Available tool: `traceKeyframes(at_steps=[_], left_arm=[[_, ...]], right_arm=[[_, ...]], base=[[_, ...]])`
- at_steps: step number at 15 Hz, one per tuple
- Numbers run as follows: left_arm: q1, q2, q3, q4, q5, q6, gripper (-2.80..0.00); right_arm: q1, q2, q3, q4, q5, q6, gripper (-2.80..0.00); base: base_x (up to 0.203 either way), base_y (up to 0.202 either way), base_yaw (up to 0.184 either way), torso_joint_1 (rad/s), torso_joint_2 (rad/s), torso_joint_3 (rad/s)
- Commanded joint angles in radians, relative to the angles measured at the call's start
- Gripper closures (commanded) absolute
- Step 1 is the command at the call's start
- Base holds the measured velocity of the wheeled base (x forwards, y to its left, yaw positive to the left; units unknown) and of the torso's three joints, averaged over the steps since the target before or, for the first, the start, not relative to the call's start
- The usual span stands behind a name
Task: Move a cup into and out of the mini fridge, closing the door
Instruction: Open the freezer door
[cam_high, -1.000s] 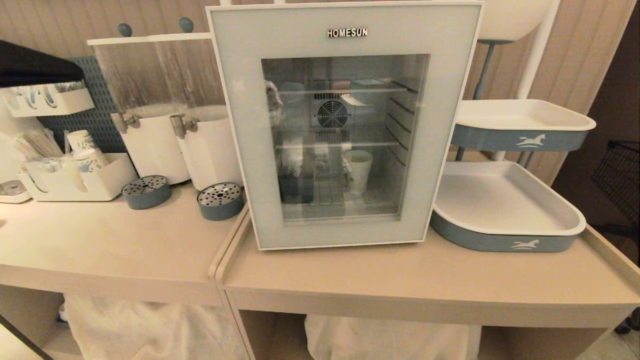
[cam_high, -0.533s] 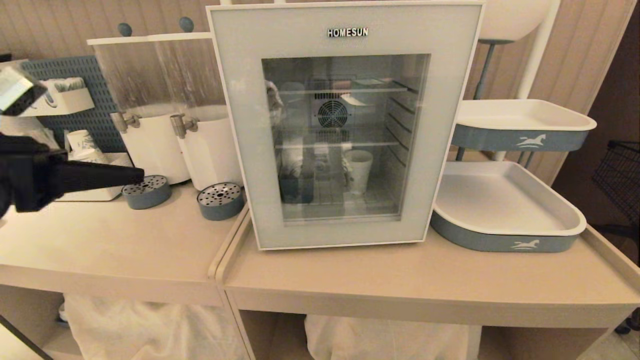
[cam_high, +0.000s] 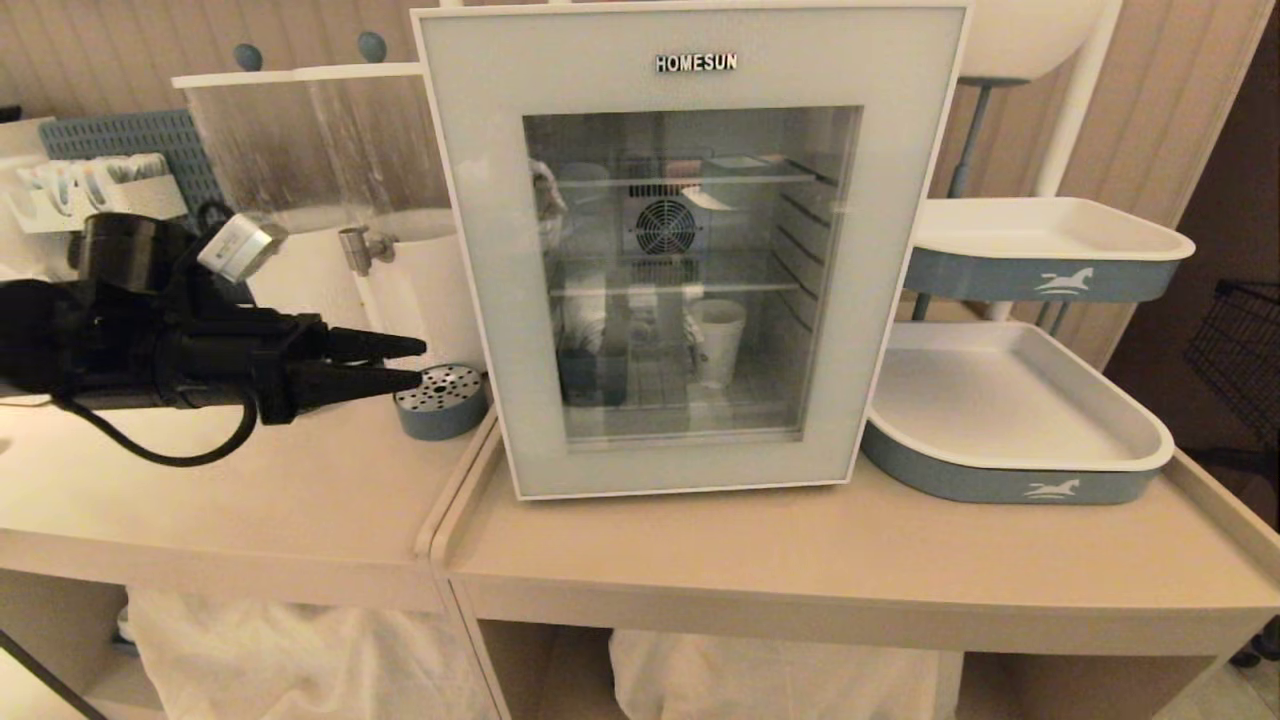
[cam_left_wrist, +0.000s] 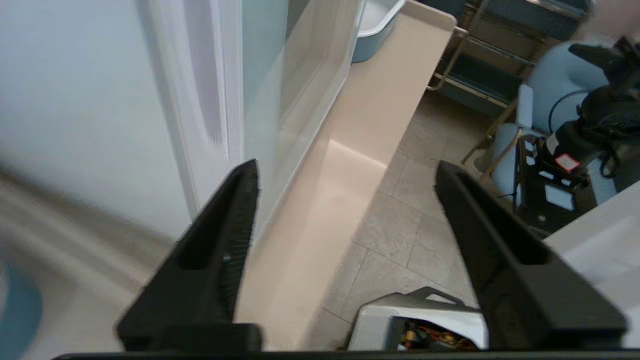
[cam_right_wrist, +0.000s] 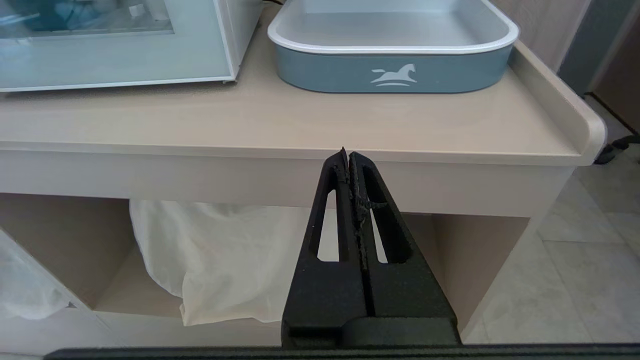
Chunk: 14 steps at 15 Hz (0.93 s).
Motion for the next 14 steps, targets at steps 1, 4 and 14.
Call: traceKeyframes(at_steps=[1,4,14], left_arm=[[-0.044,0.093,-0.052,-0.091,-0.007,-0.015,-2.8],[-0.077,0.144,-0.085,-0.239,-0.004,-0.105,-2.8],[-0.107,0.145,-0.089,-0.327,-0.006,-0.253,-2.8]], right_arm=[[0.0,0.002,0.0,0.0,0.0,0.0,0.0],[0.0,0.002,0.0,0.0,0.0,0.005,0.0],[0.0,0.002,0.0,0.0,0.0,0.005,0.0]], base=[[0.0,0.0,0.0,0.0,0.0,0.0],[0.0,0.0,0.0,0.0,0.0,0.0],[0.0,0.0,0.0,0.0,0.0,0.0]])
